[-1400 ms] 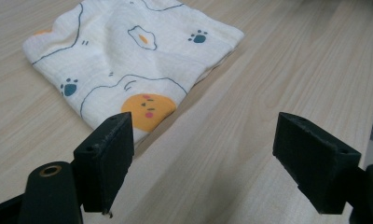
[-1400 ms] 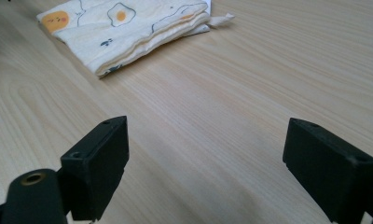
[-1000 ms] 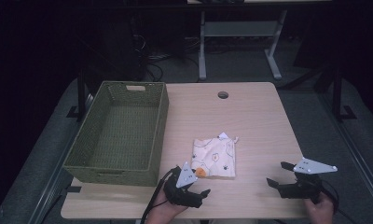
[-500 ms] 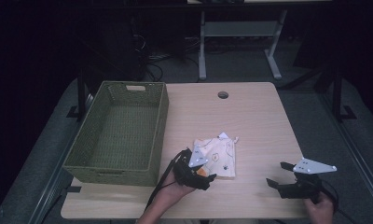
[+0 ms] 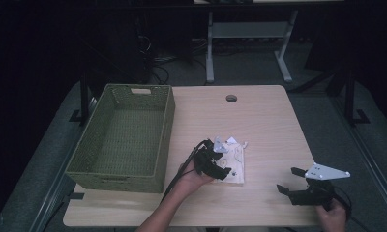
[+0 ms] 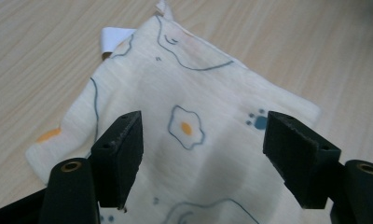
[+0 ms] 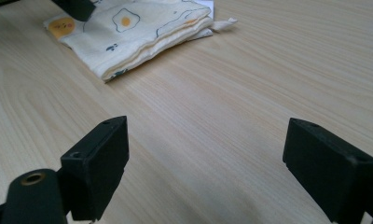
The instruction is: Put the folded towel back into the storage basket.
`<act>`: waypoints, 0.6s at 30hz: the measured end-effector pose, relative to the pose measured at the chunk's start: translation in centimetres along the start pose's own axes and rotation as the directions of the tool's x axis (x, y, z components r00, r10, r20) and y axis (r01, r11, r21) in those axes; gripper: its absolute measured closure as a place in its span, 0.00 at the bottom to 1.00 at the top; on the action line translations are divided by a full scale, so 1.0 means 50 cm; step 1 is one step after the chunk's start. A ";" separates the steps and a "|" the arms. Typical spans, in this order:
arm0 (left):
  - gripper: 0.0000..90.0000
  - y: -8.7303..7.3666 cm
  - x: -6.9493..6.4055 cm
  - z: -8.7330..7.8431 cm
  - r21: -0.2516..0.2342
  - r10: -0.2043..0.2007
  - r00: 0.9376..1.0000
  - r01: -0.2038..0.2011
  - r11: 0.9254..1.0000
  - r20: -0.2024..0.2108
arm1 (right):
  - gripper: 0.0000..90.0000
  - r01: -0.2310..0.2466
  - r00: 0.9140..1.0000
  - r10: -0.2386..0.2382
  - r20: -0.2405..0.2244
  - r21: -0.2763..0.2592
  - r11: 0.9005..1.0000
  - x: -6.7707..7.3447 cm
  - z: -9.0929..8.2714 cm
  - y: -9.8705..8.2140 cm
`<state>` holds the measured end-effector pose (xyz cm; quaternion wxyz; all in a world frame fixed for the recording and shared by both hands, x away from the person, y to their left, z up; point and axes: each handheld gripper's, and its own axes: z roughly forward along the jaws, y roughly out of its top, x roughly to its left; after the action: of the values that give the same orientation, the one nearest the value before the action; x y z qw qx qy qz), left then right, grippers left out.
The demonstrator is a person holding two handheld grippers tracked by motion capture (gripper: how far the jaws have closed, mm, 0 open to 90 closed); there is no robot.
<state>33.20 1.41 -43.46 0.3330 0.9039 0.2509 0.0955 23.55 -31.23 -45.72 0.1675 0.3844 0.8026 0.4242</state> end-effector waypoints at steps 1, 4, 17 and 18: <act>0.36 0.005 0.005 0.005 0.011 0.006 1.000 -0.006 1.000 -0.005 | 0.15 0.001 1.000 -0.001 -0.001 0.000 1.000 0.000 0.000 0.000; 0.41 0.014 0.016 0.019 0.024 -0.003 1.000 0.003 1.000 -0.018 | 0.15 0.003 1.000 -0.003 -0.002 -0.002 1.000 0.000 0.000 0.000; 0.51 0.009 0.024 0.062 0.095 -0.026 0.998 0.032 0.995 -0.055 | 0.15 0.006 1.000 -0.006 -0.002 -0.013 1.000 -0.001 -0.001 0.000; 0.52 0.006 0.026 0.061 0.086 -0.040 0.998 0.044 0.995 -0.046 | 0.15 0.007 1.000 -0.007 -0.001 -0.012 1.000 -0.001 -0.001 0.000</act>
<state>35.47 0.21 -45.59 0.2895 0.9097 0.2813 0.0974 23.56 -31.30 -45.70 0.1709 0.3803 0.8015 0.4286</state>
